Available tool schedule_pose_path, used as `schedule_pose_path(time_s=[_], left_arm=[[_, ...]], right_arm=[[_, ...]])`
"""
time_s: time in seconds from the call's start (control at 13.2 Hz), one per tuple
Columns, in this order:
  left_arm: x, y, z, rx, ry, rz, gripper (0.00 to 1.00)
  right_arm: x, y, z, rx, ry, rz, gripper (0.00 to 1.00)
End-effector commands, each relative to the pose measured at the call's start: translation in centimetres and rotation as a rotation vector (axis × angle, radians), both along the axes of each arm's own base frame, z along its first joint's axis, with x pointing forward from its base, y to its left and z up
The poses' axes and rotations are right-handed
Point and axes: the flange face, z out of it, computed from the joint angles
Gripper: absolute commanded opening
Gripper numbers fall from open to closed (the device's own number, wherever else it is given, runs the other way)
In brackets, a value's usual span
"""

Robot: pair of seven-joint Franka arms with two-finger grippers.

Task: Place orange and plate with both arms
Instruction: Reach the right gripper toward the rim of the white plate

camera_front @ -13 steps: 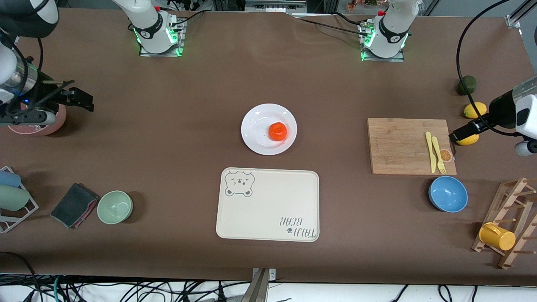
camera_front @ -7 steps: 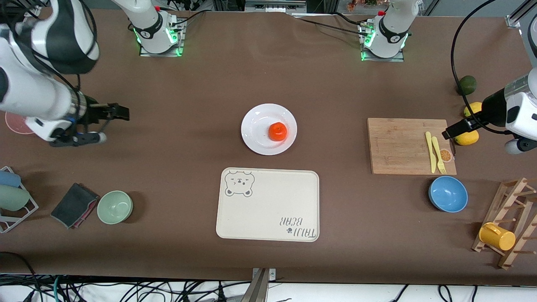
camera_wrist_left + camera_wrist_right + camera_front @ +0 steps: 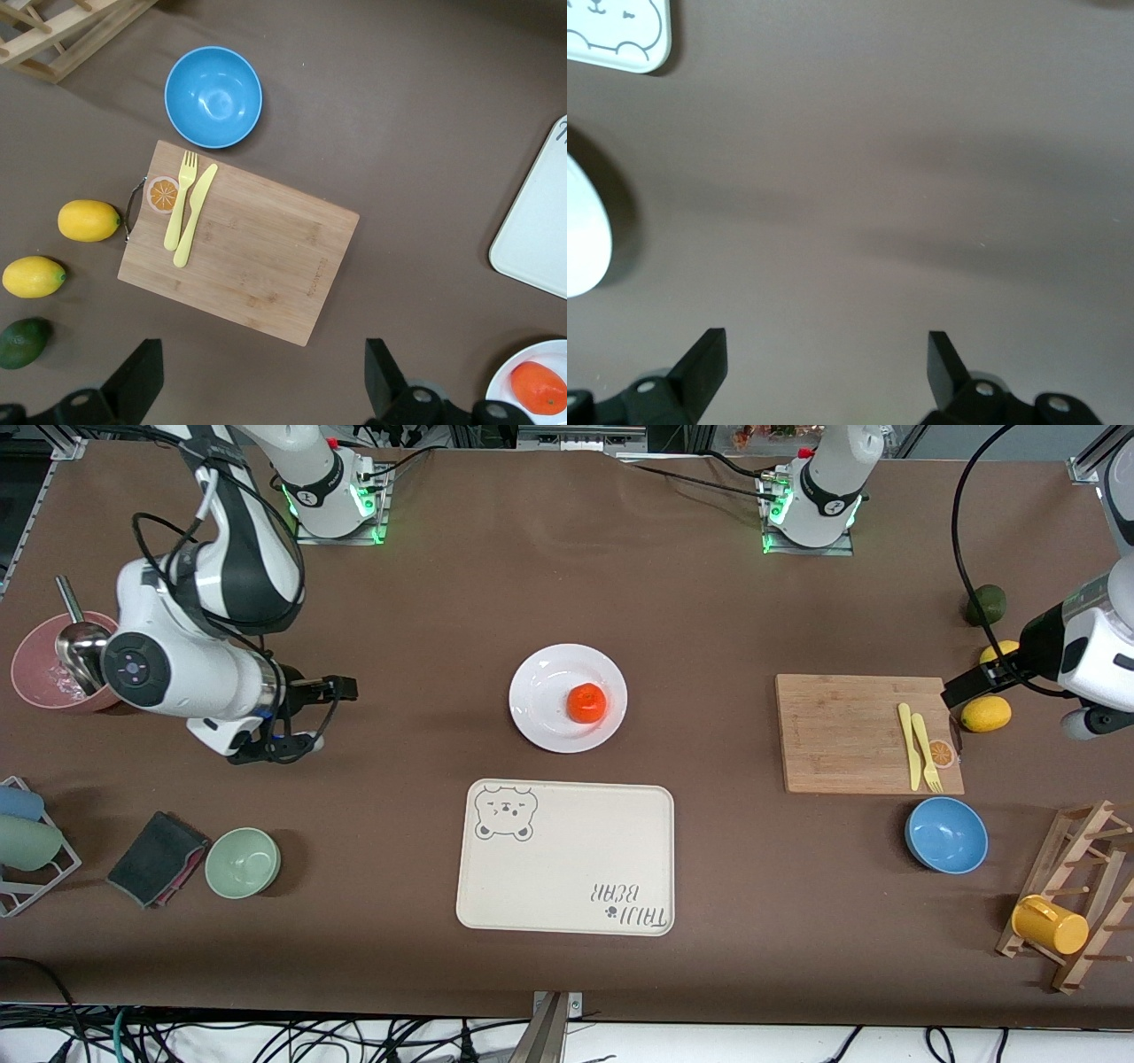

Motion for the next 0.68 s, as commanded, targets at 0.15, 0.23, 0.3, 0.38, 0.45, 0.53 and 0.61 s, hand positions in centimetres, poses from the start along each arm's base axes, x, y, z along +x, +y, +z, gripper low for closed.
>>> schedule_pose_path(time_s=[0.15, 0.23, 0.3, 0.38, 0.45, 0.53, 0.61], left_arm=[[-0.4, -0.5, 0.7, -0.029, 0.003, -0.027, 1.00], [-0.3, -0.7, 0.7, -0.029, 0.000, -0.030, 1.00], [-0.4, -0.8, 0.8, -0.031, 0.000, -0.030, 1.00], [-0.4, -1.0, 1.1, -0.031, -0.004, -0.036, 1.00], [-0.4, -1.4, 1.4, -0.033, -0.006, -0.051, 1.00], [-0.8, -1.7, 1.1, -0.034, 0.023, -0.058, 1.00], [-1.0, -1.8, 1.0, -0.034, 0.045, -0.061, 1.00]], right_arm=[[-4.4, 5.9, -5.2, 0.085, -0.024, -0.125, 1.00], [-5.4, 6.7, -6.6, 0.094, -0.029, -0.135, 1.00], [-6.4, 7.2, -8.1, 0.117, -0.004, -0.180, 1.00], [-7.6, 8.6, -9.3, 0.141, -0.005, -0.198, 1.00], [-8.7, 10.3, -10.2, 0.155, -0.036, -0.214, 1.00], [-9.6, 11.5, -11.4, 0.161, -0.051, -0.266, 1.00], [-10.5, 13.2, -12.6, 0.166, -0.057, -0.279, 1.00]])
